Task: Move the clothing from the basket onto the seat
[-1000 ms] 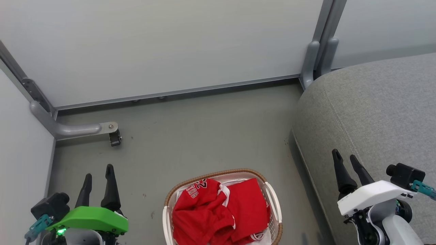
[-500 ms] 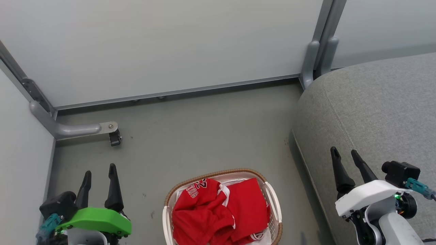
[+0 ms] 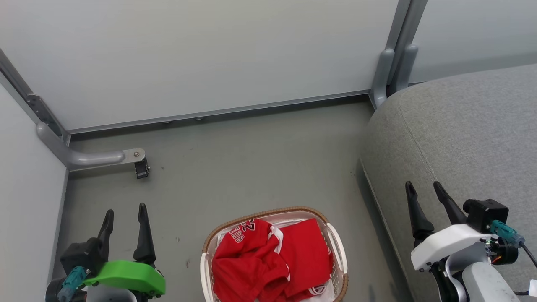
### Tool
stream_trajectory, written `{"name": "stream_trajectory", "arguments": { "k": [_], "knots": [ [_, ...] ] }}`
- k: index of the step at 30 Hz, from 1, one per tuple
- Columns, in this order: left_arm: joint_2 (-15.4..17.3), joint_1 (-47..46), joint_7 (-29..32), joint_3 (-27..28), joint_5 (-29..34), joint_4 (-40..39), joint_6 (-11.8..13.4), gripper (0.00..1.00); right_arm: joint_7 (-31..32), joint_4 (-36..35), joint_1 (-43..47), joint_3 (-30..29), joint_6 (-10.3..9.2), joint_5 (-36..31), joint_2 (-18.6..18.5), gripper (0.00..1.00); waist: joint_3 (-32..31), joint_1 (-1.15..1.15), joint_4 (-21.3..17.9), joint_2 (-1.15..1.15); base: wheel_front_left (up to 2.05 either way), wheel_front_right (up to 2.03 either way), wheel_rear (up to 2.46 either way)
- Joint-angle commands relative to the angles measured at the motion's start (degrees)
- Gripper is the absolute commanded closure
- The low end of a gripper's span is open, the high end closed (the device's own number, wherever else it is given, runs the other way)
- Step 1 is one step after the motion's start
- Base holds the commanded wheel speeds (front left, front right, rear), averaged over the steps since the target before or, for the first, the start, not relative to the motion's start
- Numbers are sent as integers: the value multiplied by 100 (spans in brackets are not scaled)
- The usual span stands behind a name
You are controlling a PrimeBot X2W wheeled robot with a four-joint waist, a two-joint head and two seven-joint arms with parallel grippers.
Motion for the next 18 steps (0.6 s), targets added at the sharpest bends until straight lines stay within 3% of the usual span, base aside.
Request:
{"name": "stream_trajectory", "arguments": {
  "k": [1,18],
  "knots": [
    [13,51,-65,12,183,-53,-21,0,-62,-23,-83,-7,1,-159,-15,0,7,0,2,0,0,0,0],
    [-135,245,-259,147,890,52,-143,0,-268,178,-39,182,1,-889,38,0,-38,0,-21,0,0,0,0]
  ]
}}
